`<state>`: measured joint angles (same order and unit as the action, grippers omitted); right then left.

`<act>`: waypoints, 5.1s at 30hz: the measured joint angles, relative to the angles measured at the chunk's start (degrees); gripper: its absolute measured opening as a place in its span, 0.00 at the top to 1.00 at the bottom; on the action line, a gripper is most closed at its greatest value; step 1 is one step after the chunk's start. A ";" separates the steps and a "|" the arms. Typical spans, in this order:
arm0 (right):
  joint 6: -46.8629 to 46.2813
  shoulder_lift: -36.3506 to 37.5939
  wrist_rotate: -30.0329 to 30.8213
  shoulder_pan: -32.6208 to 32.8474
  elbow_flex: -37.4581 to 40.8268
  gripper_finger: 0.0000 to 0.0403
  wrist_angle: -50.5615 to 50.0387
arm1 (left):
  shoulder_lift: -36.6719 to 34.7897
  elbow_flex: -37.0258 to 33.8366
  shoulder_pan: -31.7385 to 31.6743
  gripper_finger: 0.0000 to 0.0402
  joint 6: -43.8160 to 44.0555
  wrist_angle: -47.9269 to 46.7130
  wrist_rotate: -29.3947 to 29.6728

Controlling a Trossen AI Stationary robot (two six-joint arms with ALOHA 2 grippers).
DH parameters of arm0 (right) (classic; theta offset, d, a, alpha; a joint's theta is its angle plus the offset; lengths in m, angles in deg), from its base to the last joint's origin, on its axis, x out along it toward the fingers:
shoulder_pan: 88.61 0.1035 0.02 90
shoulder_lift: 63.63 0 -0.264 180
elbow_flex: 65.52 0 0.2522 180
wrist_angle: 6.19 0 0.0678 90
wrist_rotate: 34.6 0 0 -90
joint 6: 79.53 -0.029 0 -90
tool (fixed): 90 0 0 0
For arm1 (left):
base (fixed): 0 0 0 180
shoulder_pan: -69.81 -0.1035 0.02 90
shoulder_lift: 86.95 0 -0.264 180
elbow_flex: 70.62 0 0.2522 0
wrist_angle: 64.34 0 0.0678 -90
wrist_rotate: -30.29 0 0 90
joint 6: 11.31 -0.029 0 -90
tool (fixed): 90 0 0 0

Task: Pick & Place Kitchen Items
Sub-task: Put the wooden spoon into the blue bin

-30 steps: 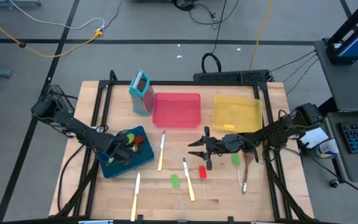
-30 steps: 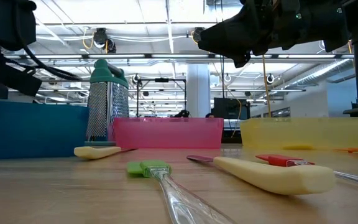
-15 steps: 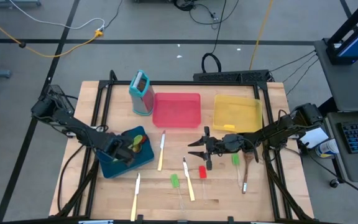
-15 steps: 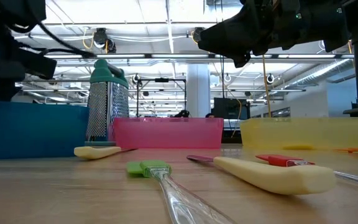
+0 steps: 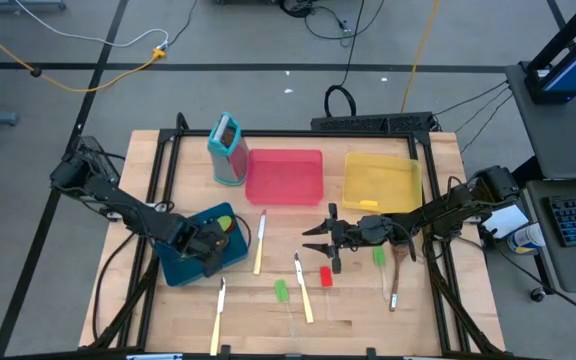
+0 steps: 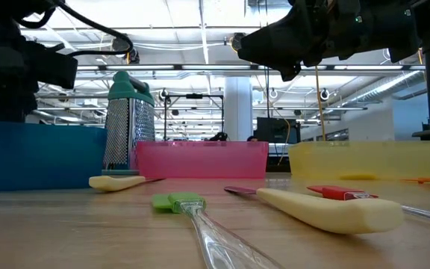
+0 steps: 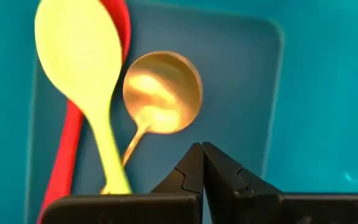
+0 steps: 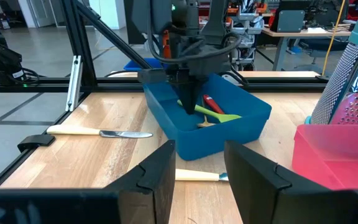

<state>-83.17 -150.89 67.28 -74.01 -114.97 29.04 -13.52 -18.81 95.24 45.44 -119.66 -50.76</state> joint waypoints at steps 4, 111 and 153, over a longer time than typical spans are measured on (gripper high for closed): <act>0.38 0.00 0.00 -0.01 0.00 0.68 -0.21 | -0.05 0.00 -0.02 0.97 0.20 3.38 2.13; -129.33 20.39 -8.41 29.56 8.13 0.77 -87.84 | -2.89 0.00 -20.92 0.92 -38.27 53.61 22.08; -120.98 21.11 8.74 28.97 13.81 0.92 -89.01 | -2.89 -0.04 -20.92 0.92 -37.72 53.72 22.04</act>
<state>-204.15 -129.78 76.03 -45.04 -101.15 -59.97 -16.40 -18.86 74.32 7.72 -65.94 -28.72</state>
